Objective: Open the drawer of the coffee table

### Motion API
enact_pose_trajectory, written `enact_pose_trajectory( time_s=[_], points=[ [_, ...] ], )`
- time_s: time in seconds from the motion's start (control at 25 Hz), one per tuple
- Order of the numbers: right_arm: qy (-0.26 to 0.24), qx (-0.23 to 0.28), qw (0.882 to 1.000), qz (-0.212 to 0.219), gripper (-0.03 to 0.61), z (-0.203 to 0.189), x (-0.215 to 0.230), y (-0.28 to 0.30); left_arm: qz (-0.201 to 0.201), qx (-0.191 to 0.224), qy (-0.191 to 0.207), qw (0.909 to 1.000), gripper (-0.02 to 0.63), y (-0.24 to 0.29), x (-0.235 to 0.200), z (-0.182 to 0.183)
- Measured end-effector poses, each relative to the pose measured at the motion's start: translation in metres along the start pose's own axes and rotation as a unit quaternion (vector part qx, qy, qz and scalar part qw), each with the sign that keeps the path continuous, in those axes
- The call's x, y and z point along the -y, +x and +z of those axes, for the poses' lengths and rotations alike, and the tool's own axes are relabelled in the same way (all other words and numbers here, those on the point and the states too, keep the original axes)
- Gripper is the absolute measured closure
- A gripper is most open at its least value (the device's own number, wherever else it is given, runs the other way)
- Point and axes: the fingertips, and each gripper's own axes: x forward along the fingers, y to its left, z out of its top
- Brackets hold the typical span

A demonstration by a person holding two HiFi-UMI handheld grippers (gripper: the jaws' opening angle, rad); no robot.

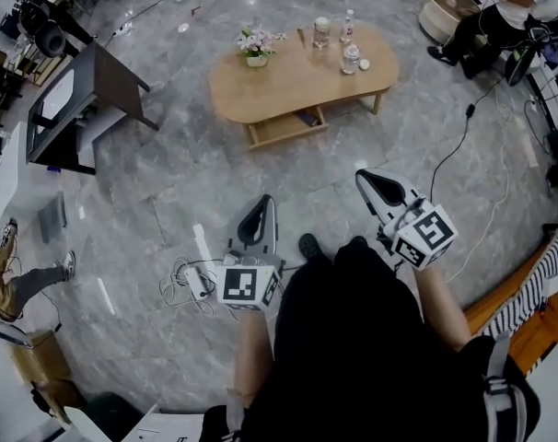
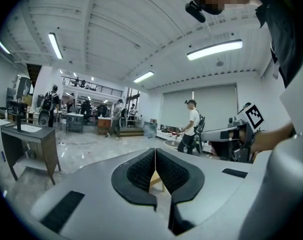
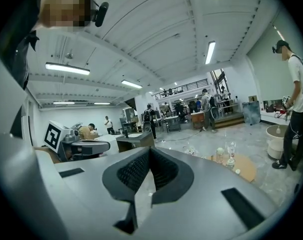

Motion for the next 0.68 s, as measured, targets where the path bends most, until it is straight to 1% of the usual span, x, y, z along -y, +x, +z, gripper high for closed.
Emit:
enact_pose_trajectory(
  time_s=[0.12,0.32,0.48,0.68],
  points=[
    [0.000,-0.001,1.000,0.004,0.566,-0.001,-0.003,0.000,-0.001,-0.006,0.005,1.0000,0.597,0.000,-0.001,-0.001],
    [0.001,-0.009,1.000,-0.008,0.566,-0.007,0.005,0.002,-0.002,-0.010,0.014,0.9999,0.597,0.001,-0.006,0.000],
    [-0.011,-0.019,1.000,-0.010,0.566,-0.010,0.003,0.005,0.005,-0.015,0.012,0.9998,0.597,-0.002,-0.013,-0.004],
    [-0.011,-0.016,1.000,-0.011,0.566,-0.007,0.002,0.005,0.006,-0.014,0.012,0.9998,0.597,-0.002,-0.013,-0.004]
  ],
)
